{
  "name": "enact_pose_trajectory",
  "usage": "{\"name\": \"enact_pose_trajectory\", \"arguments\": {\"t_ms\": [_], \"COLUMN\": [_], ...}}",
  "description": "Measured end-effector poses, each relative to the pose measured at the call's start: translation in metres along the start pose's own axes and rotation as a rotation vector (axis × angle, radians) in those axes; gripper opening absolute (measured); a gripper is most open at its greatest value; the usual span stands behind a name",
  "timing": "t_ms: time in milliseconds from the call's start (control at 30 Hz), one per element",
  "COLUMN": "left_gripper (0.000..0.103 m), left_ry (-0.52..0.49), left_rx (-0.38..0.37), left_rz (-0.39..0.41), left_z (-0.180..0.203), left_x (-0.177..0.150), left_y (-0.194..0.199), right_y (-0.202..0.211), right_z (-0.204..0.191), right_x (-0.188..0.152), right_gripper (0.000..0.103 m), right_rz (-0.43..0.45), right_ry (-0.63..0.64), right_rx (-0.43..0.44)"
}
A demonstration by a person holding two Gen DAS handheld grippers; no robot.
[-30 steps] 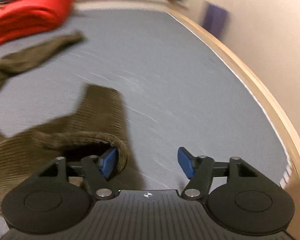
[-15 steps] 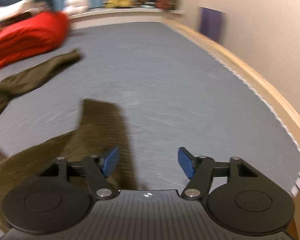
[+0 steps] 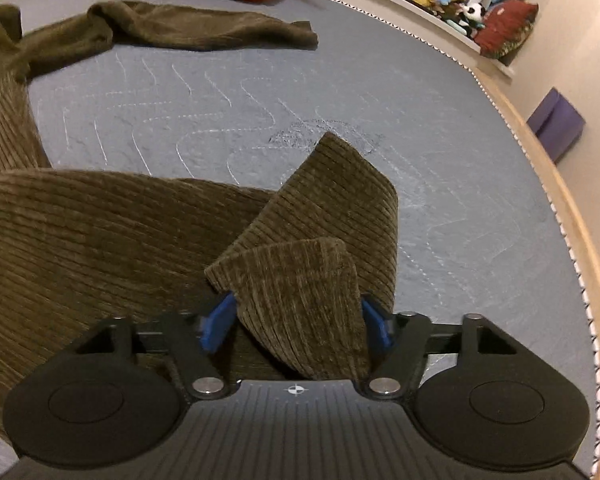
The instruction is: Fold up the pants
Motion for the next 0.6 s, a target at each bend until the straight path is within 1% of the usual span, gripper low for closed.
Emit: {"name": "enact_pose_trajectory", "arguments": {"t_ms": [33,100,133,167,200,233,300,333,433,500,533,567,600], "left_gripper": [0.084,0.084,0.085,0.085,0.085,0.085,0.085,0.085,0.085,0.085,0.085,0.085,0.085], "left_ry": [-0.003,-0.008,-0.01,-0.011,-0.01,-0.008,-0.006,-0.008,-0.023,-0.038,-0.047,-0.06,-0.074], "left_rx": [-0.003,-0.007,-0.008,-0.008,-0.009,-0.01,-0.012,-0.014,-0.024,-0.028,-0.031,-0.035,-0.04], "left_rz": [0.0,0.001,0.001,0.0,-0.001,-0.001,0.0,0.001,0.006,0.002,-0.001,-0.004,-0.006], "left_z": [0.001,0.004,0.005,0.006,0.007,0.008,0.009,0.011,0.017,0.021,0.023,0.027,0.03], "left_x": [0.0,0.001,0.001,0.001,0.002,0.002,0.003,0.003,0.004,0.003,0.003,0.002,0.001], "left_y": [0.0,0.0,0.0,-0.001,-0.001,-0.002,-0.002,-0.001,-0.001,-0.002,-0.003,-0.003,-0.004], "right_y": [0.002,0.004,0.008,0.009,0.014,0.021,0.036,0.044,0.071,0.084,0.087,0.087,0.084], "right_z": [0.006,0.013,0.018,0.022,0.027,0.034,0.058,0.073,0.13,0.173,0.193,0.211,0.222], "right_x": [-0.002,0.0,0.002,0.004,0.006,0.009,0.014,0.016,0.008,-0.012,-0.028,-0.048,-0.067], "right_gripper": [0.052,0.035,0.03,0.02,0.015,0.014,0.012,0.012,0.009,0.008,0.008,0.008,0.008], "right_rz": [0.009,0.037,0.057,0.075,0.095,0.121,0.181,0.208,0.289,0.321,0.32,0.295,0.247], "right_ry": [-0.006,-0.034,-0.055,-0.074,-0.094,-0.123,-0.222,-0.289,-0.557,-0.765,-0.877,-0.997,-1.079], "right_rx": [-0.009,-0.012,-0.006,-0.004,-0.005,-0.011,-0.036,-0.045,-0.096,-0.169,-0.217,-0.272,-0.332]}}
Point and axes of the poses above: each gripper's, at about its wrist camera, not at the fingertips, and y roughly against the way its jaws point, z to its right, x to its top, the point moved 7 cm from there along -y, roughly the way its jaws point, and after that the axes turned 8 degrees about -y, right-handed, at the moved point
